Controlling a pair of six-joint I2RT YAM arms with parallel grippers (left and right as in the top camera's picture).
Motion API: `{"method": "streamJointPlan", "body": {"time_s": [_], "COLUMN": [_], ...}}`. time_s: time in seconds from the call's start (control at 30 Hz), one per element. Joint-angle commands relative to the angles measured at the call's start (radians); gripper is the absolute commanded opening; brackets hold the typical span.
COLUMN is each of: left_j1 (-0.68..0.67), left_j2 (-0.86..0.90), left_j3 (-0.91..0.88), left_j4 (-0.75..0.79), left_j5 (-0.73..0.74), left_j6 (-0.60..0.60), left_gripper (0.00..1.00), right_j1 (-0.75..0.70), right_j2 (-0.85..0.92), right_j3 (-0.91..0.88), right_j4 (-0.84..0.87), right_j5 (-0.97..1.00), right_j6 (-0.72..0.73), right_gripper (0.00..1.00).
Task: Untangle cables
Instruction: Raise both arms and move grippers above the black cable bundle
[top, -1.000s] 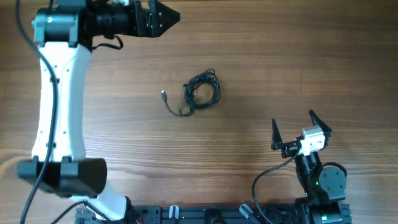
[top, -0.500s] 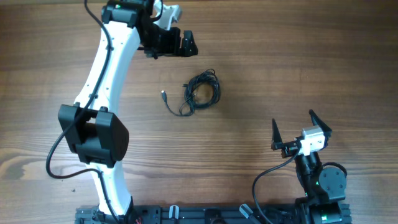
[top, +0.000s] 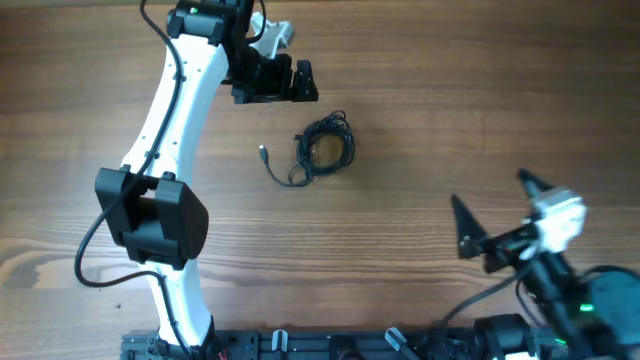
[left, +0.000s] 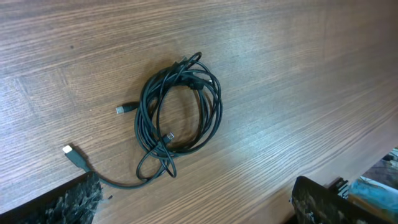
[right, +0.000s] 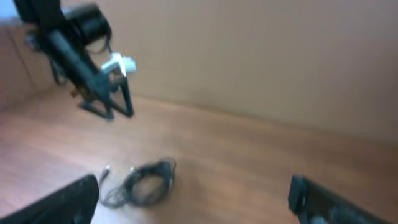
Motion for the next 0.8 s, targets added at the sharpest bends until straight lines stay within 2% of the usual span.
{"method": "streamJointPlan", "body": {"time_s": [0.0, 0.03, 0.1, 0.2, 0.33, 0.5, 0.63, 0.77], "left_j1": [0.005, 0.005, 0.005, 0.005, 0.009, 0.011, 0.011, 0.013], "left_j2": [0.001, 0.001, 0.001, 0.001, 0.001, 0.001, 0.001, 0.001], "left_j3": [0.007, 0.007, 0.007, 0.007, 0.007, 0.007, 0.007, 0.007], "left_j4": [0.005, 0.006, 0.01, 0.01, 0.01, 0.0, -0.002, -0.009], "left_j5": [-0.001, -0.001, -0.001, -0.001, -0.024, -0.083, -0.087, -0.087], "left_j6": [0.016, 0.016, 0.016, 0.016, 0.016, 0.016, 0.016, 0.016], "left_gripper": [1.0, 1.0, 1.0, 1.0, 1.0, 1.0, 1.0, 1.0], "right_j1": [0.002, 0.002, 0.002, 0.002, 0.003, 0.021, 0.055, 0.058], "right_j2": [0.386, 0.531, 0.76, 1.036, 1.312, 1.603, 1.755, 1.783], "right_j3": [0.441, 0.594, 0.805, 0.963, 0.966, 0.954, 0.949, 0.944], "right_j4": [-0.301, -0.414, -0.529, -0.481, -0.369, -0.41, -0.439, -0.436], "right_j5": [0.026, 0.044, 0.061, 0.062, -0.039, -0.133, -0.079, -0.034], "right_j6": [-0.084, -0.088, -0.104, -0.103, -0.086, 0.015, 0.138, 0.213], "right_gripper": [1.0, 1.0, 1.0, 1.0, 1.0, 1.0, 1.0, 1.0]}}
